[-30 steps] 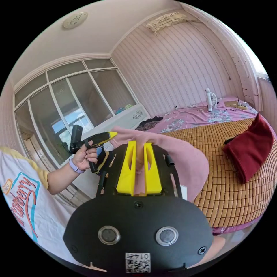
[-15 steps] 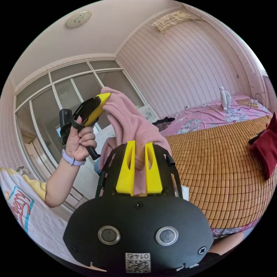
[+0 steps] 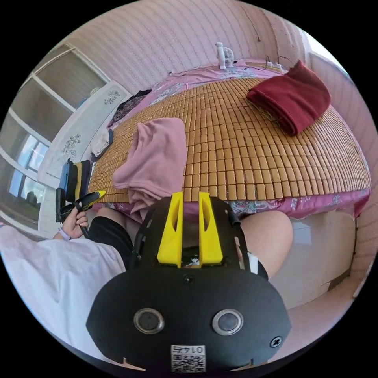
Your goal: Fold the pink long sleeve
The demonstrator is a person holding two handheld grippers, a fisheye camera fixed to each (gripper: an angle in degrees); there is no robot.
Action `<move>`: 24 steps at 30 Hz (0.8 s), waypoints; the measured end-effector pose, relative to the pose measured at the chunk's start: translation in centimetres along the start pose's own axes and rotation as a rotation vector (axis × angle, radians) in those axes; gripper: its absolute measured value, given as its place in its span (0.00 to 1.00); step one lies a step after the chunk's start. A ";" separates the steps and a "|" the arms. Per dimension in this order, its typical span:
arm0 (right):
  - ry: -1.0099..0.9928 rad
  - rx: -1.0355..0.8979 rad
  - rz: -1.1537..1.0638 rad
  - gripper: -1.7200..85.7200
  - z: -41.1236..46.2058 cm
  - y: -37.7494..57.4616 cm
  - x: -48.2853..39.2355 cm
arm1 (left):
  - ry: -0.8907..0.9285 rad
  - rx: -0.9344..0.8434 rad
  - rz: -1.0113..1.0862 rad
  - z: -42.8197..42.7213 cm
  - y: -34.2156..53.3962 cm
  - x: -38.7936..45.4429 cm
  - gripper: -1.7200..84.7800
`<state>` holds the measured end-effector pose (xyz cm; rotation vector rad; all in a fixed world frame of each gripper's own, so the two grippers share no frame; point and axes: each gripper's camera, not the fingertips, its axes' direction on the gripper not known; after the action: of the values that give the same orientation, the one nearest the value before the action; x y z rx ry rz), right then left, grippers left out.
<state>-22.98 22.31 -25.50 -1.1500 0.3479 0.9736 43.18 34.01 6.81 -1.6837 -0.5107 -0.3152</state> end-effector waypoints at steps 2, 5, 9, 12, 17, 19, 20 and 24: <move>-0.019 -0.007 -0.182 0.12 1.9 -2.4 -4.6 | -0.006 -0.023 -0.002 1.4 0.2 -0.5 0.08; -0.082 -0.056 -0.482 0.14 5.9 -5.3 -13.0 | -0.016 -0.134 0.051 5.1 0.7 0.2 0.11; 0.031 -0.069 -0.684 0.18 11.1 -7.6 -21.6 | 0.004 -0.250 0.177 9.1 1.7 2.4 0.14; 0.196 -0.132 -0.744 0.16 14.9 -8.4 -23.6 | -0.015 -0.263 0.300 10.6 2.3 4.0 0.15; 0.045 -0.136 -0.556 0.08 13.7 -10.6 -19.3 | -0.143 -0.410 0.407 14.8 3.1 5.1 0.12; -0.039 -0.018 -0.398 0.07 9.0 -11.5 -15.3 | -0.162 -0.406 0.441 15.3 3.5 5.4 0.11; -0.057 0.025 -0.356 0.07 7.5 -11.5 -14.0 | -0.156 -0.394 0.453 15.1 3.6 5.4 0.10; -0.039 0.223 -0.025 0.07 -0.4 -9.0 -3.1 | -0.093 -0.318 0.464 14.1 4.3 4.5 0.10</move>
<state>-17.48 19.83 -18.06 -0.9298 0.3995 0.9093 48.14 48.04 2.82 -2.0737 -0.1271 0.0241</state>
